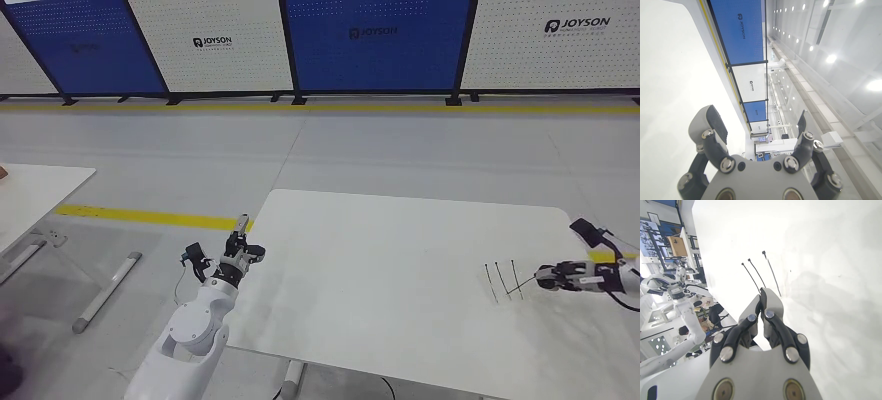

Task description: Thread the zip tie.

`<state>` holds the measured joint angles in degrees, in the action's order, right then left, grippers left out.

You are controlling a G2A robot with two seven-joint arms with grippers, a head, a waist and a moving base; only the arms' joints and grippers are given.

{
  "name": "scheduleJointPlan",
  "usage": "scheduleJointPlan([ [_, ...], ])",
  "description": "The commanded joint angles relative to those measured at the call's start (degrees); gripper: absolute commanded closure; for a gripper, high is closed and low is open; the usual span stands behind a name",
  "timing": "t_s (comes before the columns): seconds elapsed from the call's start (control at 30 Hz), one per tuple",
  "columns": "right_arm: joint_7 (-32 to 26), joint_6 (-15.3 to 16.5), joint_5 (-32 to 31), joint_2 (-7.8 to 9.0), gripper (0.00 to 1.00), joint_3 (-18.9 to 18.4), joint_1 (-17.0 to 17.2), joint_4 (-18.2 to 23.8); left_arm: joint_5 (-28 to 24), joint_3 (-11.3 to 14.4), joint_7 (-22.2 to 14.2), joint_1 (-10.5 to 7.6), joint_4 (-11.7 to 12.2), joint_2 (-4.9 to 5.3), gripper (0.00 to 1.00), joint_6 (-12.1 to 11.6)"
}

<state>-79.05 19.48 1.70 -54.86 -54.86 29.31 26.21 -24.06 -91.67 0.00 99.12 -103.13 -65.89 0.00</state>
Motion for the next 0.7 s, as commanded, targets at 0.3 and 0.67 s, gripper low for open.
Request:
scheduleJointPlan([
  [0.3,-0.59,0.0,6.7,8.34,1.0,-15.71,15.1,29.35,0.0,0.0,0.0,0.0,0.0,0.0,0.0,0.0],
  [0.67,0.47,-0.21,6.37,9.57,1.0,-18.44,20.07,36.19,0.0,0.0,0.0,0.0,0.0,0.0,0.0,0.0],
])
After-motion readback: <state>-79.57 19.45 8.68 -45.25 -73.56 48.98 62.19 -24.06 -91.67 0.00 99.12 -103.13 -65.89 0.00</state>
